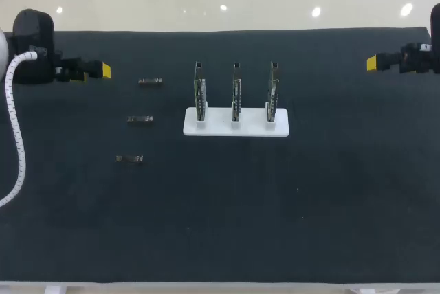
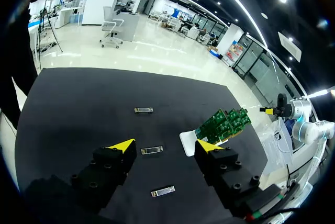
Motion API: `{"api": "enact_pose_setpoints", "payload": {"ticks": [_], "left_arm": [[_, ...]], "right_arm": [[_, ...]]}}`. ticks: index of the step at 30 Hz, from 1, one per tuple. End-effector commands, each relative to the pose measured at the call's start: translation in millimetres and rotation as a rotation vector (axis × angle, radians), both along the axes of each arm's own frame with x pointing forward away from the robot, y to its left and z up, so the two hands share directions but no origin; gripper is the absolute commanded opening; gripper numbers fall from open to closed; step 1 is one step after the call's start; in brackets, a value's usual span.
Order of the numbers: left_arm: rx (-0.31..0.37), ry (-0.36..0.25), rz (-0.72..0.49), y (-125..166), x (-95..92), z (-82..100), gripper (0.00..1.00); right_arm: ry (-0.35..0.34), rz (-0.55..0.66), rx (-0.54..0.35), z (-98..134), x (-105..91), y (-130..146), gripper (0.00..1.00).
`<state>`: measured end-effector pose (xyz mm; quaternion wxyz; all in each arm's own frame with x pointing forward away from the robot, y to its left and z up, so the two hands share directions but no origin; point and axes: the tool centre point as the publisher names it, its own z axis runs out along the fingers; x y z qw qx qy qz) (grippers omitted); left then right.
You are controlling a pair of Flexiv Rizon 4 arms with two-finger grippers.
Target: Pick up the optical module with the left hand, and insert it into the network port with the right hand.
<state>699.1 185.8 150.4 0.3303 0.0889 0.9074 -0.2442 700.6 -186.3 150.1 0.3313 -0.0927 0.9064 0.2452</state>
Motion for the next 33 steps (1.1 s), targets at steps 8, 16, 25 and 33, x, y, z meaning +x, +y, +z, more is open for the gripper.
{"api": "enact_pose_setpoints", "payload": {"ticks": [8,16,25,33], "left_arm": [[0.004,0.003,0.002,-0.8,0.6,0.7,1.0],[0.004,0.003,0.002,-0.8,0.6,0.7,1.0],[0.004,0.003,0.002,-0.8,0.6,0.7,1.0],[0.004,0.003,0.002,-0.8,0.6,0.7,1.0]], "right_arm": [[-0.106,0.233,-0.224,21.6,17.1,46.2,1.0],[-0.104,0.453,-0.306,47.4,30.0,84.9,1.0],[-0.102,0.649,-0.245,56.8,30.1,106.6,1.0],[-0.123,0.779,-0.231,56.1,12.4,127.0,1.0]]}}
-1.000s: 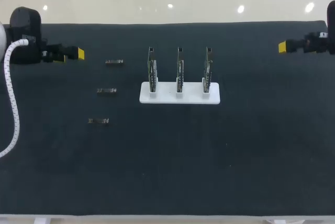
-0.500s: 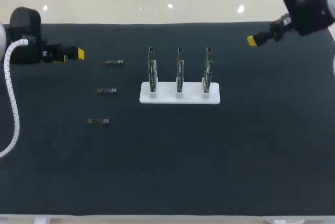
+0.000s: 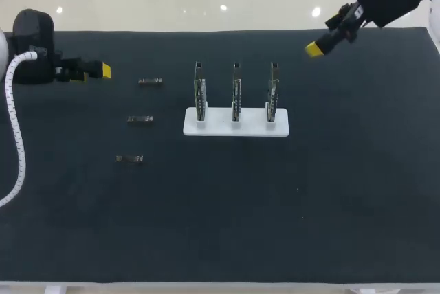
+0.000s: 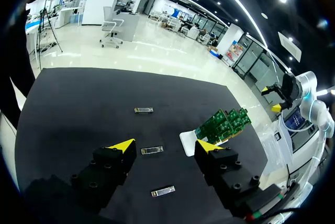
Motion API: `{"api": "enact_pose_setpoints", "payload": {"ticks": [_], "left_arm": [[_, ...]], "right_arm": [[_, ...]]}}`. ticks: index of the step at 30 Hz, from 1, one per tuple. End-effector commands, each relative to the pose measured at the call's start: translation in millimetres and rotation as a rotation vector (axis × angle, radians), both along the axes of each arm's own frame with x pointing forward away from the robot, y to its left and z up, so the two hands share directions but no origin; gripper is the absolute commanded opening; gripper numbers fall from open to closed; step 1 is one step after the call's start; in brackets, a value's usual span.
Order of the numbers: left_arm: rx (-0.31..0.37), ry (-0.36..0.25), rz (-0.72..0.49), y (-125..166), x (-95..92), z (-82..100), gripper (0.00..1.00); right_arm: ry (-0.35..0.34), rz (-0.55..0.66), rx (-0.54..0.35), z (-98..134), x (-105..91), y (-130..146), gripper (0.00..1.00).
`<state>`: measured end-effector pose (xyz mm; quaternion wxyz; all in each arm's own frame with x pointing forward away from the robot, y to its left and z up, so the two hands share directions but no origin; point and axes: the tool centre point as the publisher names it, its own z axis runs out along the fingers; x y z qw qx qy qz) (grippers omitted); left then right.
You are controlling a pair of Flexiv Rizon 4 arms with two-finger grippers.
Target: Pick up the optical module with the left hand, and insert it into the network port with the right hand.
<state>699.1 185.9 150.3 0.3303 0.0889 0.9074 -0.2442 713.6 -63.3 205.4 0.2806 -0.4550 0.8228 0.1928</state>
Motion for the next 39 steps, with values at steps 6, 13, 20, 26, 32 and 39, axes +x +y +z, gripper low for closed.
{"api": "enact_pose_setpoints", "payload": {"ticks": [6,13,20,26,32,39], "left_arm": [[0.004,0.003,0.002,-0.9,0.6,0.7,1.0],[0.004,0.003,0.002,-0.9,0.6,0.7,1.0],[0.01,0.02,-0.12,-10.3,-7.6,5.0,1.0],[0.035,0.007,-0.34,-9.0,-27.1,6.6,1.0],[0.125,-0.031,-0.517,-3.6,-35.3,-3.8,1.0],[0.275,-0.082,-0.691,-9.6,-32.2,-28.7,1.0]], "right_arm": [[0.042,0.059,0.08,-0.3,-10.2,1.3,1.0],[0.042,0.059,0.08,-0.3,-10.2,1.3,1.0],[0.042,0.059,0.08,-0.3,-10.2,1.3,1.0],[0.042,0.059,0.08,-0.3,-10.2,1.3,1.0],[0.042,0.059,0.08,-0.3,-10.2,1.3,1.0],[0.042,0.059,0.08,-0.3,-10.2,1.3,1.0]]}}
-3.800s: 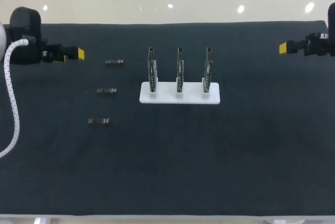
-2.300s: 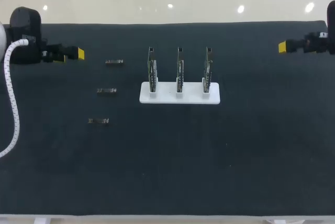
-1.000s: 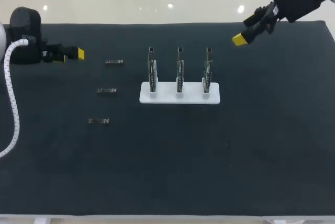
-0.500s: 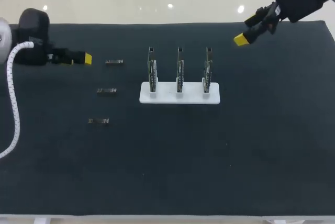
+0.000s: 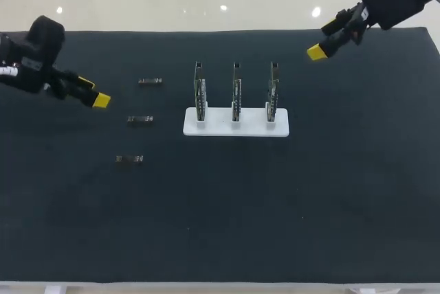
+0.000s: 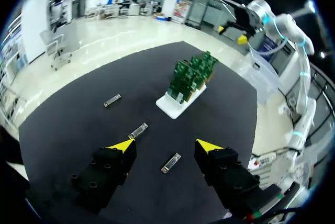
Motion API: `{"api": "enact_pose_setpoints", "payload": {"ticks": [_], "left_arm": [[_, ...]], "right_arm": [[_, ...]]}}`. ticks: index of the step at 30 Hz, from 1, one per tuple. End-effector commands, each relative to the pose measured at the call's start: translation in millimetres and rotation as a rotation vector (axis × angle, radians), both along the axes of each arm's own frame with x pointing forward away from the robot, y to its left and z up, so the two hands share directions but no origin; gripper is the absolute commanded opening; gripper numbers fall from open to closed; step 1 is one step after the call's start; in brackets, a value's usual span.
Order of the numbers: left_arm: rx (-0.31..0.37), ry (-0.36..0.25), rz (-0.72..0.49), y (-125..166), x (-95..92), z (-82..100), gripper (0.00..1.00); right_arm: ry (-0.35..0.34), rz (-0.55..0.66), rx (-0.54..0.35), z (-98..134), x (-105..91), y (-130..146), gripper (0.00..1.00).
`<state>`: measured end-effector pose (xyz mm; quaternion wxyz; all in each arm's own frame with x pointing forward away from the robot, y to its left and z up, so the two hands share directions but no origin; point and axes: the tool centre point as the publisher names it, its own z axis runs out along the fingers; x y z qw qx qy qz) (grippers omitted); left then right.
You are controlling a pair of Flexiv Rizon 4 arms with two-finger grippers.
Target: Pick up the optical module with the left hand, and insert it into the network port with the right hand.
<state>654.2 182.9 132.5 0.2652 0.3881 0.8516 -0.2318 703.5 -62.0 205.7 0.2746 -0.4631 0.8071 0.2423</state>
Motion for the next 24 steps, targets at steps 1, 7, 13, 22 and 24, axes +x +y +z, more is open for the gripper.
{"api": "enact_pose_setpoints", "payload": {"ticks": [1,7,13,22,24], "left_arm": [[0.083,-0.038,-0.124,-8.1,13.6,-15.1,1.0],[0.191,-0.132,-0.235,-14.6,15.0,-43.8,1.0],[0.343,-0.201,-0.395,-14.3,8.9,-72.8,1.0],[0.488,-0.156,-0.52,-13.2,0.3,-93.1,1.0],[0.507,-0.161,-0.539,-12.3,-2.7,-93.6,1.0]], "right_arm": [[-0.001,0.001,0.002,-0.6,0.0,-0.1,1.0],[-0.001,0.001,0.002,-0.6,0.0,-0.1,1.0],[-0.001,0.001,0.002,-0.6,0.0,-0.1,1.0],[-0.001,0.001,0.002,-0.6,0.0,-0.1,1.0],[-0.001,0.001,0.002,-0.6,0.0,-0.1,1.0]]}}
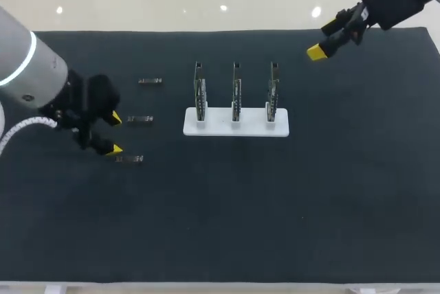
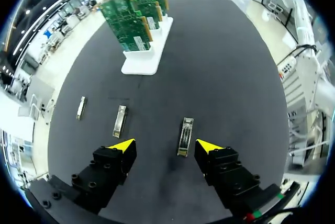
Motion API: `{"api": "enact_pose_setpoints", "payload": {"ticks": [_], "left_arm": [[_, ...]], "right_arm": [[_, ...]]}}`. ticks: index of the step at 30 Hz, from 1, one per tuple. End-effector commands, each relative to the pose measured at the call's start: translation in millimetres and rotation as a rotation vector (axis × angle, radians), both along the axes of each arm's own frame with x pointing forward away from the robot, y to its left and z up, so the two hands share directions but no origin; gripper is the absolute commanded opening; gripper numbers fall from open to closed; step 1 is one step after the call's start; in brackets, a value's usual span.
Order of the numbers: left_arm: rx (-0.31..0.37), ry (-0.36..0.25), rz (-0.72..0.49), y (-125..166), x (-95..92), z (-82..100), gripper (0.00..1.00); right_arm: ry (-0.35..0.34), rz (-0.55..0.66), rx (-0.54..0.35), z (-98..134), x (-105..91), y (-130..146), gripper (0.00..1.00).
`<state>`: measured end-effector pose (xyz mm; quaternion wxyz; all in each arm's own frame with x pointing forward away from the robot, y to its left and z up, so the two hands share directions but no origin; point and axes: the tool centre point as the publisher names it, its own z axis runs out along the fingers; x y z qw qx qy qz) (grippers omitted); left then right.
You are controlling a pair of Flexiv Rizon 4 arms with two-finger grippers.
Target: Pick up the optical module with the left hand, and insert it into the network port with the right hand.
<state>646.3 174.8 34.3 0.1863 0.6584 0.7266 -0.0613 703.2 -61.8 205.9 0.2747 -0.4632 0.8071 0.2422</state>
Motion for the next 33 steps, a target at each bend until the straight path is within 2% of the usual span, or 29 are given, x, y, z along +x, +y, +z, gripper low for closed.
{"api": "enact_pose_setpoints", "payload": {"ticks": [1,7,10,13,22,33], "left_arm": [[0.088,0.022,-0.026,-4.0,4.1,3.8,1.0],[0.178,0.045,-0.068,-2.9,-2.1,-5.6,1.0],[0.189,0.044,-0.072,-0.9,-6.1,-8.9,1.0],[0.21,0.079,-0.064,0.9,-9.2,-9.2,1.0],[0.221,0.113,-0.107,4.8,-13.3,-10.0,1.0],[0.236,0.119,-0.104,9.6,-11.4,-22.8,1.0]], "right_arm": [[-0.001,0.001,0.003,-0.8,0.2,-0.2,1.0],[-0.001,0.001,0.003,-0.8,0.2,-0.2,1.0],[-0.001,0.001,0.003,-0.8,0.2,-0.2,1.0],[-0.001,0.001,0.003,-0.8,0.2,-0.2,1.0],[-0.001,0.001,0.003,-0.8,0.2,-0.2,1.0],[-0.001,0.001,0.003,-0.8,0.2,-0.2,1.0]]}}
